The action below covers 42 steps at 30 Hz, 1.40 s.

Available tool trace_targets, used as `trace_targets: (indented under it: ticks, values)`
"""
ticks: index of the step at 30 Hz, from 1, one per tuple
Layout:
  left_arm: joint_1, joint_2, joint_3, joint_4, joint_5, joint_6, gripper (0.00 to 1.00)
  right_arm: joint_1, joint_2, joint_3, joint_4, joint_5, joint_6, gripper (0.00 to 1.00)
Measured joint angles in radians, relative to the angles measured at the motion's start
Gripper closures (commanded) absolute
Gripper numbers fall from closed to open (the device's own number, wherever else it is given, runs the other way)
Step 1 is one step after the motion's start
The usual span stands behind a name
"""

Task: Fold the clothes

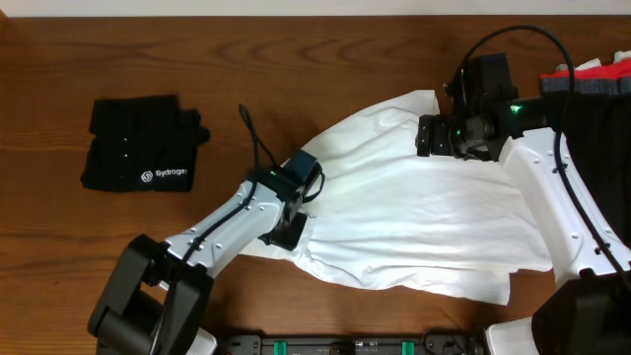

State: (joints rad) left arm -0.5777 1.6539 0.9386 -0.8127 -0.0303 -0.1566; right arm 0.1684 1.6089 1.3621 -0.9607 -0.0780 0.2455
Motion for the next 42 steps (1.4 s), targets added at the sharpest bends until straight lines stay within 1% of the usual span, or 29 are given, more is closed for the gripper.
trace_targets:
  ticks: [1,5,9,11,15,18,19,21,30,33,38,40,42]
  values:
    - [-0.001,0.000,-0.008,0.015,-0.003,0.000,0.51,0.000,0.000,0.000,0.000,0.000,0.000,0.10]
    - [0.000,0.000,-0.042,0.060,-0.027,0.000,0.60,0.000,0.000,0.000,-0.003,0.000,0.000,0.10]
    - [0.000,0.000,-0.056,0.075,-0.052,0.000,0.74,0.000,0.000,0.000,-0.006,0.000,0.000,0.10]
    - [0.000,0.000,-0.057,0.080,-0.061,0.000,0.79,0.000,0.000,0.000,-0.006,0.001,0.000,0.10]
    - [0.000,0.000,-0.056,0.071,-0.072,0.003,0.81,0.000,0.000,0.000,-0.007,0.003,0.000,0.10]
    - [0.000,0.000,-0.055,0.055,-0.081,0.003,0.81,0.000,0.000,0.000,-0.008,0.007,0.000,0.10]
    - [0.000,0.000,-0.053,0.054,-0.084,0.003,0.87,0.000,0.000,0.000,-0.007,0.008,0.000,0.10]
    - [0.000,0.000,-0.046,0.054,-0.093,0.002,0.93,0.000,0.000,0.000,-0.008,0.009,0.000,0.10]
    - [0.000,0.000,-0.037,0.049,-0.154,0.003,0.94,0.000,0.000,0.000,-0.011,0.016,0.000,0.09]
    - [0.000,0.000,-0.017,-0.004,-0.182,-0.008,0.94,0.000,0.000,0.000,-0.012,0.024,0.000,0.09]
    - [0.002,-0.015,0.070,-0.101,-0.270,-0.070,0.94,0.000,0.000,0.000,-0.039,0.050,0.000,0.09]
    - [0.009,-0.048,0.101,-0.113,-0.293,-0.089,0.94,-0.001,0.000,0.000,-0.064,0.056,0.000,0.11]
    - [0.021,-0.098,0.121,-0.113,-0.308,-0.104,0.94,-0.003,0.000,0.000,-0.092,0.060,-0.001,0.20]
